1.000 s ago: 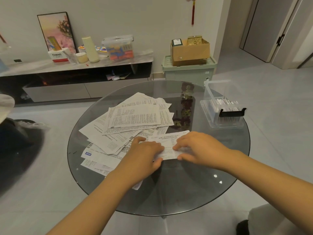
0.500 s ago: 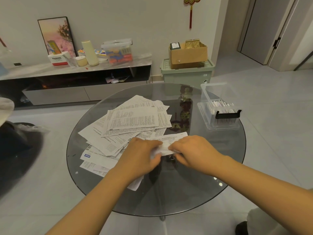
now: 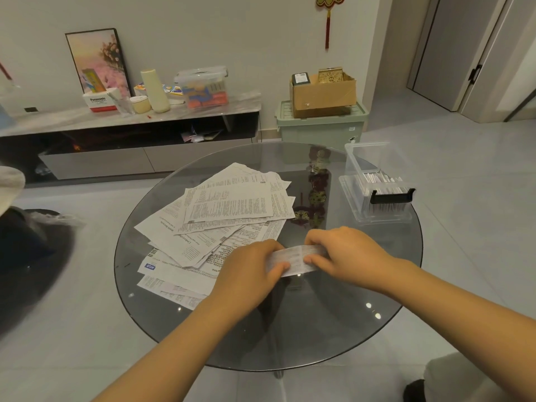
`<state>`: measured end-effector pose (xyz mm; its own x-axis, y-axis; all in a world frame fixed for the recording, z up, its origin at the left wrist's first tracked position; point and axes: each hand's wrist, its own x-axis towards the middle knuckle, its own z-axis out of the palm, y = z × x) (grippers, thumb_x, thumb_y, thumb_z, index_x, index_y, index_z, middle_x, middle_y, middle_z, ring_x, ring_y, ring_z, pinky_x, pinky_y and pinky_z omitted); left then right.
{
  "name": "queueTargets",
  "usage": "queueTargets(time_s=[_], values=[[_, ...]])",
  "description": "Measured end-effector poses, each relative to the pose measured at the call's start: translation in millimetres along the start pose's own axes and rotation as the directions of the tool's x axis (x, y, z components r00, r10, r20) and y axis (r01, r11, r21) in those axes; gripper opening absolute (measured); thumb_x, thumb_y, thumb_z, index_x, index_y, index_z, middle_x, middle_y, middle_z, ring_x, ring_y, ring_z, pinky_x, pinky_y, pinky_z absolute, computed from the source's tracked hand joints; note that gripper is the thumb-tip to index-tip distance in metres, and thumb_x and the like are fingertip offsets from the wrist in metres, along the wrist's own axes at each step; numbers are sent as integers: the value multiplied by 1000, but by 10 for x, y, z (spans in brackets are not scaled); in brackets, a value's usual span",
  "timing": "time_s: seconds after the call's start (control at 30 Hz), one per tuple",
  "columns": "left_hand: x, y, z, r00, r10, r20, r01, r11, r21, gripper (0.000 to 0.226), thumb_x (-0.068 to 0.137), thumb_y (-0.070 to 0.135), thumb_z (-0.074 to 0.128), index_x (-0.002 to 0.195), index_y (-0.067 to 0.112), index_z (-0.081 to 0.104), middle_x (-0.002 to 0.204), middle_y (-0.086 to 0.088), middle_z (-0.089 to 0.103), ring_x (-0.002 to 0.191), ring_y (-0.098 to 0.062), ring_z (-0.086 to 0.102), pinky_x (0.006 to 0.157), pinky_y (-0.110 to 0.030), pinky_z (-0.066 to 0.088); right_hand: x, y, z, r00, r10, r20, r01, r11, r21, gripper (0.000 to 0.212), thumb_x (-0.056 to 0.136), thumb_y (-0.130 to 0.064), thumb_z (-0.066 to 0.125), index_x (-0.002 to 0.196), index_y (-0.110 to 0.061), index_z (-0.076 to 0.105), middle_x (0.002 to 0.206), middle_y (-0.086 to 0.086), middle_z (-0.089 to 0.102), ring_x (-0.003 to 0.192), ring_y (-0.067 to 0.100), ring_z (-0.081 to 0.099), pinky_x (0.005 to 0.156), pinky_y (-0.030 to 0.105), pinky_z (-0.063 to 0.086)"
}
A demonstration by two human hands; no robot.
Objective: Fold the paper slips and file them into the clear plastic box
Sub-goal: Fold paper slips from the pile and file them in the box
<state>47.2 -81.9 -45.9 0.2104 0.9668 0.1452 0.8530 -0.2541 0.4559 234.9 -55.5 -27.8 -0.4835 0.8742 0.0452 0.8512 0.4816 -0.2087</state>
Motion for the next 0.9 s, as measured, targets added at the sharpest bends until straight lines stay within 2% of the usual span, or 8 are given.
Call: queueTargets(time_s=[0.1,0.17,0.27,0.43,0.57,0.7,0.83,0.9], values=[[32,-52,68,998,-52,44,54,997,-53,37,83,28,66,118,30,55,114,9,56,106,-10,51,88,-22,37,22,25,78,998,50,26,-51,996,72,40,88,-37,59,126,-33,46,116,-6,54,107,14,48,82,27,41],[60,-83,82,995,-81,55,85,995,-58,45,82,26,69,124,30,52,117,7,52,111,-12,49,96,-27,36,37,55,83,997,68,42,-72,992,106,51,86,-36,62,133,-37,41,121,-6,48,116,14,41,93,28,39],[82,-99,70,994,-93,62,95,995,-23,48,81,26,69,125,32,51,119,5,47,115,-15,43,102,-34,34,58,83,36,993,63,104,-74,992,99,47,87,-33,62,132,-39,47,123,-6,47,119,14,37,97,30,38],[56,-93,79,999,4,-37,-1,997,71,31,80,21,70,110,28,63,113,6,45,111,-14,38,96,-25,27,10,59,-9,982,73,173,-83,995,49,43,89,-34,60,131,-34,52,120,-4,45,118,15,38,95,32,40],[-11,-48,120,989,150,-13,-148,983,107,13,88,18,60,97,19,70,97,4,58,95,-19,52,84,-29,39,-116,-10,-19,969,86,233,-83,996,-19,45,91,-37,54,135,-29,48,117,1,43,109,20,48,88,32,44],[-101,4,129,971,239,17,-240,966,96,29,86,34,50,101,22,71,97,5,62,91,-16,55,75,-32,46,-265,-63,20,956,84,281,-98,995,35,42,90,-36,55,128,-17,52,112,-1,38,98,20,53,87,35,47],[-132,17,75,960,249,132,-263,959,108,41,82,51,46,113,34,67,114,9,58,105,-11,50,85,-26,43,-380,-48,40,967,60,246,-108,977,185,59,87,-31,62,141,-31,37,116,-9,37,91,4,47,80,16,39],[-151,15,67,951,250,183,-271,958,98,46,80,56,44,119,39,62,126,10,53,114,-9,44,91,-21,38,-441,-28,45,971,48,233,-112,957,266,59,84,-28,67,137,-36,41,110,-14,37,83,2,47,72,10,37]])
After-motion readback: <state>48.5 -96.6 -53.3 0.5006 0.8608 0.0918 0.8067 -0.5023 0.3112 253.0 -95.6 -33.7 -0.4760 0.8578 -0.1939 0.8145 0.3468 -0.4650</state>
